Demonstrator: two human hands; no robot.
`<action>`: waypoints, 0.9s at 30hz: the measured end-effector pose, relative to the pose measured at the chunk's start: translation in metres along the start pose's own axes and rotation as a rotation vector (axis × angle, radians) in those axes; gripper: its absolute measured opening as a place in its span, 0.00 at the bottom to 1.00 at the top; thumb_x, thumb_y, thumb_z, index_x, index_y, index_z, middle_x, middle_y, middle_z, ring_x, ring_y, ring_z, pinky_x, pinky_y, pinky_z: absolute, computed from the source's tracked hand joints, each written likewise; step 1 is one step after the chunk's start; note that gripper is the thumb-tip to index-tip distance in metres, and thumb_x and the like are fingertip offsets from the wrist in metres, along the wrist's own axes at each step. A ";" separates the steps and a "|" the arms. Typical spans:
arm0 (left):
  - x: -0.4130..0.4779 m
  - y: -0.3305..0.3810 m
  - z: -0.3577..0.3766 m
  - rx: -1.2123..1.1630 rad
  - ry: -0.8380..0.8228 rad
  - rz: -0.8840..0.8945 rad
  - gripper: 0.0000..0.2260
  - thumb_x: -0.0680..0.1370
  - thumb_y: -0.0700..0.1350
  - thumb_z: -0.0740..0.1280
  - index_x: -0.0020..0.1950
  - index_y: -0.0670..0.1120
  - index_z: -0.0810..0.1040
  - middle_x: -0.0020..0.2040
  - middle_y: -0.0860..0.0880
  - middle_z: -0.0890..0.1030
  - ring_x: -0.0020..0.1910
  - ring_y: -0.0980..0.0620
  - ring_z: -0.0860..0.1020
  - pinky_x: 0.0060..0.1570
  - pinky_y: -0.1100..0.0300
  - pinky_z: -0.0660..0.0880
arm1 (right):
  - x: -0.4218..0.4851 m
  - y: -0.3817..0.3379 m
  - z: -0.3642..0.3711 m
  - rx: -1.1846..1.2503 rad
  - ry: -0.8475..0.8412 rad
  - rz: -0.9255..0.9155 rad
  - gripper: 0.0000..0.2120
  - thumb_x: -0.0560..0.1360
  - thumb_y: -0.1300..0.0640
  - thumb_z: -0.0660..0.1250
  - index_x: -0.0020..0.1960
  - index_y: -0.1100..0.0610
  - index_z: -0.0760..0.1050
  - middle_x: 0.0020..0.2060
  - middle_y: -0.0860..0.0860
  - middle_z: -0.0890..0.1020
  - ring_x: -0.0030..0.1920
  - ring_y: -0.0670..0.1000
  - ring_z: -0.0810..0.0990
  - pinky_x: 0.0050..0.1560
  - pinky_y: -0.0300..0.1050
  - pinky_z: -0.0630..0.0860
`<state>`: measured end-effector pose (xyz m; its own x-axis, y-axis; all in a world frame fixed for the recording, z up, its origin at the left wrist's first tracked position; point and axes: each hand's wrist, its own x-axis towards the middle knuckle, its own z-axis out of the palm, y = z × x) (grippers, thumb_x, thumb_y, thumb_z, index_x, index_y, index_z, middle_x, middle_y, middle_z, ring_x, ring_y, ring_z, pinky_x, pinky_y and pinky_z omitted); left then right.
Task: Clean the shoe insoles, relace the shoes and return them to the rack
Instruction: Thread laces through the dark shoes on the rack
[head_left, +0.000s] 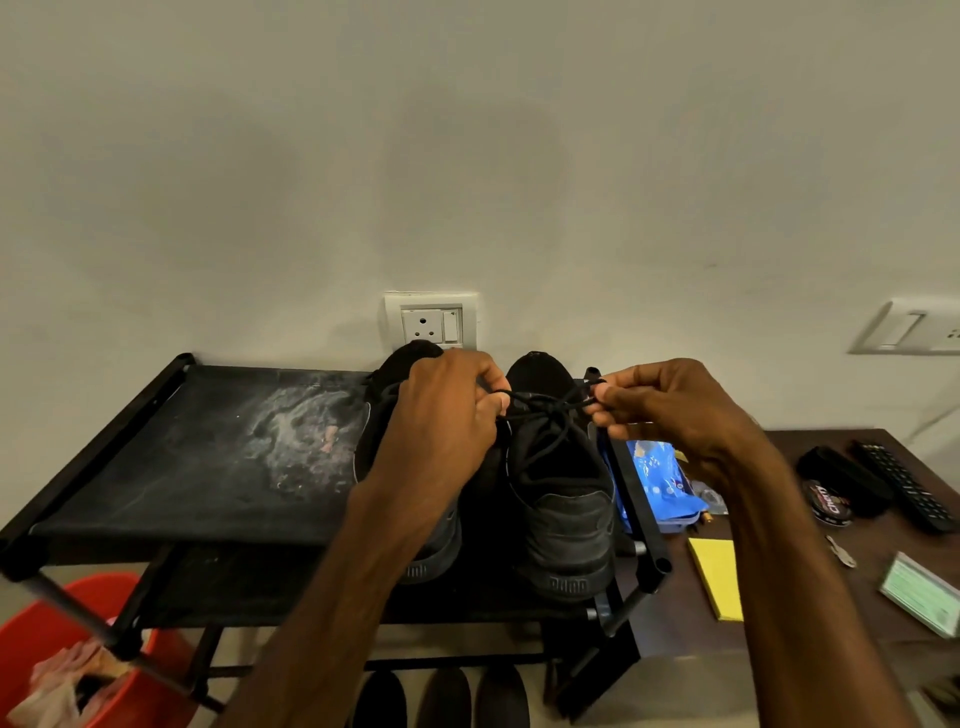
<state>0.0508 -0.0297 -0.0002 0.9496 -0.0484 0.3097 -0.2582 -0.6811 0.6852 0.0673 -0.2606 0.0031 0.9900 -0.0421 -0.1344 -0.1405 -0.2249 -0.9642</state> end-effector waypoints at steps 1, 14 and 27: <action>0.000 0.000 0.001 -0.029 -0.018 -0.012 0.02 0.78 0.43 0.72 0.46 0.49 0.84 0.38 0.54 0.84 0.36 0.61 0.82 0.45 0.63 0.82 | -0.001 0.000 0.001 0.027 -0.003 0.009 0.08 0.77 0.63 0.72 0.54 0.68 0.82 0.44 0.62 0.87 0.41 0.52 0.86 0.39 0.39 0.84; 0.001 0.000 0.001 -0.104 -0.114 -0.052 0.03 0.73 0.45 0.78 0.45 0.50 0.88 0.34 0.55 0.84 0.32 0.64 0.79 0.36 0.77 0.73 | -0.006 -0.002 0.021 0.010 -0.054 0.069 0.06 0.74 0.65 0.75 0.51 0.61 0.86 0.46 0.54 0.88 0.45 0.45 0.85 0.39 0.36 0.79; 0.003 0.000 -0.018 0.152 0.070 -0.080 0.03 0.71 0.44 0.72 0.37 0.50 0.83 0.30 0.55 0.81 0.33 0.57 0.81 0.43 0.57 0.82 | -0.006 -0.003 0.016 0.090 0.011 0.147 0.06 0.75 0.66 0.74 0.51 0.65 0.86 0.42 0.59 0.87 0.38 0.48 0.84 0.39 0.38 0.82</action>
<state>0.0502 -0.0163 0.0125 0.9499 0.0581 0.3071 -0.1473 -0.7833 0.6039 0.0619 -0.2443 0.0035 0.9587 -0.0786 -0.2732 -0.2815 -0.1272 -0.9511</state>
